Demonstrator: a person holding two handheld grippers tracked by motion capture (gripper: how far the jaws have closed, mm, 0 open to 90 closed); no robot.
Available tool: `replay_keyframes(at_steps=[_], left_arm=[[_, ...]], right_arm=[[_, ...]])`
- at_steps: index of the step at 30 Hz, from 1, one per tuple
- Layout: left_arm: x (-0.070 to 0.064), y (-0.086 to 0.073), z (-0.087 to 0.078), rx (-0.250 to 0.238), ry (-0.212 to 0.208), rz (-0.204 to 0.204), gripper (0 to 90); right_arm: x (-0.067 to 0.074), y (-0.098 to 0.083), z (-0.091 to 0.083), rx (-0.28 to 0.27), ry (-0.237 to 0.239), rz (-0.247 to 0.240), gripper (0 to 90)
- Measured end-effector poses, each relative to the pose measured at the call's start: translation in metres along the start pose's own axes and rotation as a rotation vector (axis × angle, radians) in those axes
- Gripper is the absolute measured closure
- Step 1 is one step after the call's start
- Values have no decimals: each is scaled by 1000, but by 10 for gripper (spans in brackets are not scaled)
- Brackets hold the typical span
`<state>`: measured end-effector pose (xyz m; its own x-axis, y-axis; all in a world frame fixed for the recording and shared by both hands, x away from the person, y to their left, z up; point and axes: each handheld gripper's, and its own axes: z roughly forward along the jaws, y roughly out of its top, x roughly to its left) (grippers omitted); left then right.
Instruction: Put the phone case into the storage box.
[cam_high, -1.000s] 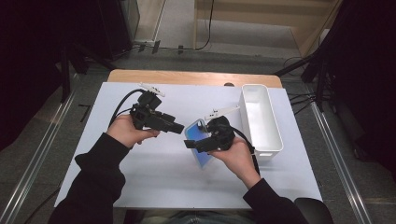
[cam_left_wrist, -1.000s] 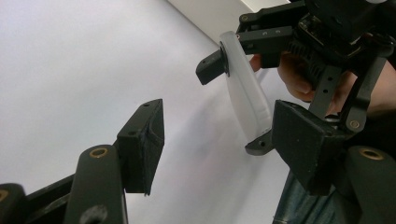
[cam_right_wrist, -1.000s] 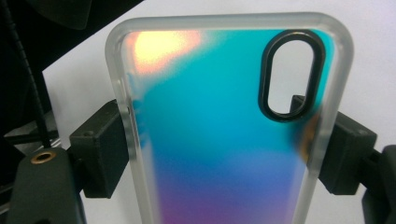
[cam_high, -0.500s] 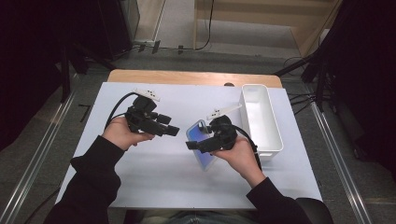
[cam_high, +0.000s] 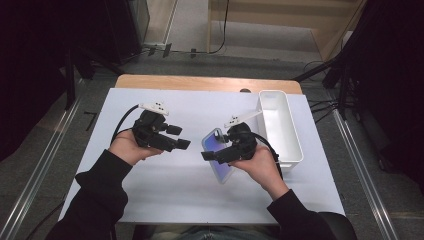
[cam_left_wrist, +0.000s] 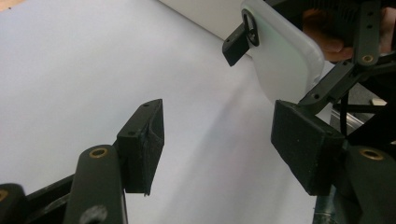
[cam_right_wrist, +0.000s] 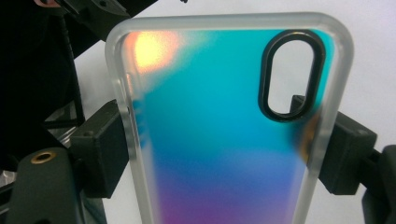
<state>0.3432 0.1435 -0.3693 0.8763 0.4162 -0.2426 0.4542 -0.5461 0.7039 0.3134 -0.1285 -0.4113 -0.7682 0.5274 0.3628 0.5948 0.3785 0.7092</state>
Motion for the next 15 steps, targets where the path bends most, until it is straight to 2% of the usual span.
replay_keyframes(at_steps=[3,10,15], left_arm=[[1,-3,0,-10,-1,-1,348],[-1,-12,5,8,2,0,348],[-3,-20,6,0,12,15,348]], right_arm=[[0,0,-1,2,5,-6,160],[-1,0,-5,3,17,-6,160],[-2,1,-9,-1,21,-16,160]])
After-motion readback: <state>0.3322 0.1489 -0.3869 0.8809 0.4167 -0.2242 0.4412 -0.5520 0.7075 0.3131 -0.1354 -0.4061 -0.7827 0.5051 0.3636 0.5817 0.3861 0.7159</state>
